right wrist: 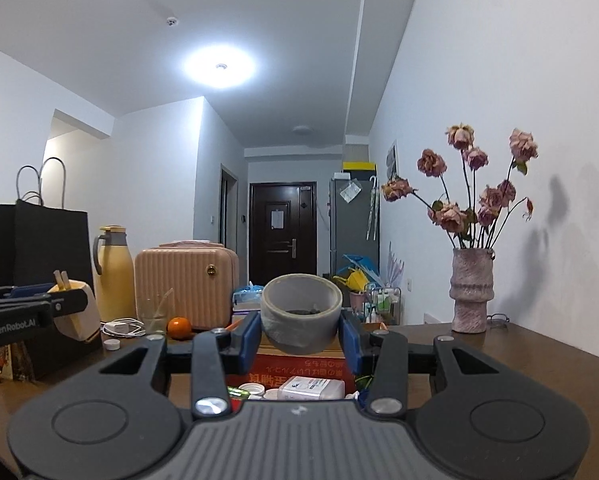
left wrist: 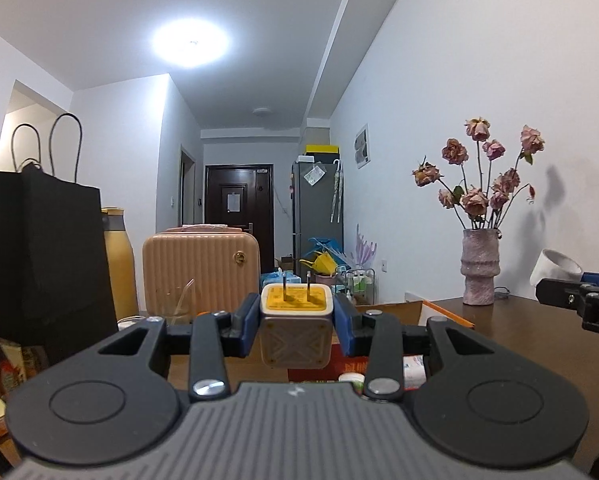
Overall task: Organize rigid objects
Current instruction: 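Carry the plug adapter into the box and release it while the right gripper drops the tape roll in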
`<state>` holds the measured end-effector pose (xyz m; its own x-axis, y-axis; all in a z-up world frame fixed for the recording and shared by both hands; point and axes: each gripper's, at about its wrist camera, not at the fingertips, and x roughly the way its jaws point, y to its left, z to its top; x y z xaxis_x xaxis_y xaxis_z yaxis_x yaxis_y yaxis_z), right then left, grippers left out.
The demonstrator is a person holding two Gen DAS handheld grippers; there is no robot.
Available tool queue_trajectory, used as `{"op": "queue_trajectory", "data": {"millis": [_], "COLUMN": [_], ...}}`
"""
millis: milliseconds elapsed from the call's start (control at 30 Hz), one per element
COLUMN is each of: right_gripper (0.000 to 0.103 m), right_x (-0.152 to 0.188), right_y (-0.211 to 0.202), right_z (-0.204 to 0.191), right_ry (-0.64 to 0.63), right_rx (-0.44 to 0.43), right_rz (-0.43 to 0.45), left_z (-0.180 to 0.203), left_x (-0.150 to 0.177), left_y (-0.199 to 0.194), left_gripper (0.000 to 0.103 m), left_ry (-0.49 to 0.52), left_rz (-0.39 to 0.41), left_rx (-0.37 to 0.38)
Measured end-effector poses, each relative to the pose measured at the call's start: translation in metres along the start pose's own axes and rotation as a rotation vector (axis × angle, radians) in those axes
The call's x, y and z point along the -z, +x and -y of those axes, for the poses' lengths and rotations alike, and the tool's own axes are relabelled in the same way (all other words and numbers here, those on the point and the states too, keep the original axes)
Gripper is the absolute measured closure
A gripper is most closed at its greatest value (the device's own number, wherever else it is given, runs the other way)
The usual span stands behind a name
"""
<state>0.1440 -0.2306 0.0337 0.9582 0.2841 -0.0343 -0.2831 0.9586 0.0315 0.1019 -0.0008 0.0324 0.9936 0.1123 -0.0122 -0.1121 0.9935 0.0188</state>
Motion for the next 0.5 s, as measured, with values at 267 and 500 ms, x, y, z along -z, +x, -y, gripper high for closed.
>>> {"op": "queue_trajectory", "data": {"millis": [267,500], "right_gripper": [0.062,0.062], "right_x": [-0.021,-0.034], "right_y": [0.088,0.183], "right_z": [0.029,0.053], "right_ry": [0.019,0.031], "right_rx": [-0.027,-0.021], "right_rz": [-0.045,-0.116], "left_z": [0.0,0.001], "left_x": [-0.011,-0.023], "left_y": [0.089,0.185], "left_gripper": [0.064,0.064], "left_ry": [-0.023,-0.03], "left_rz": [-0.049,-0.094], "left_rx": [-0.015,-0.018]}}
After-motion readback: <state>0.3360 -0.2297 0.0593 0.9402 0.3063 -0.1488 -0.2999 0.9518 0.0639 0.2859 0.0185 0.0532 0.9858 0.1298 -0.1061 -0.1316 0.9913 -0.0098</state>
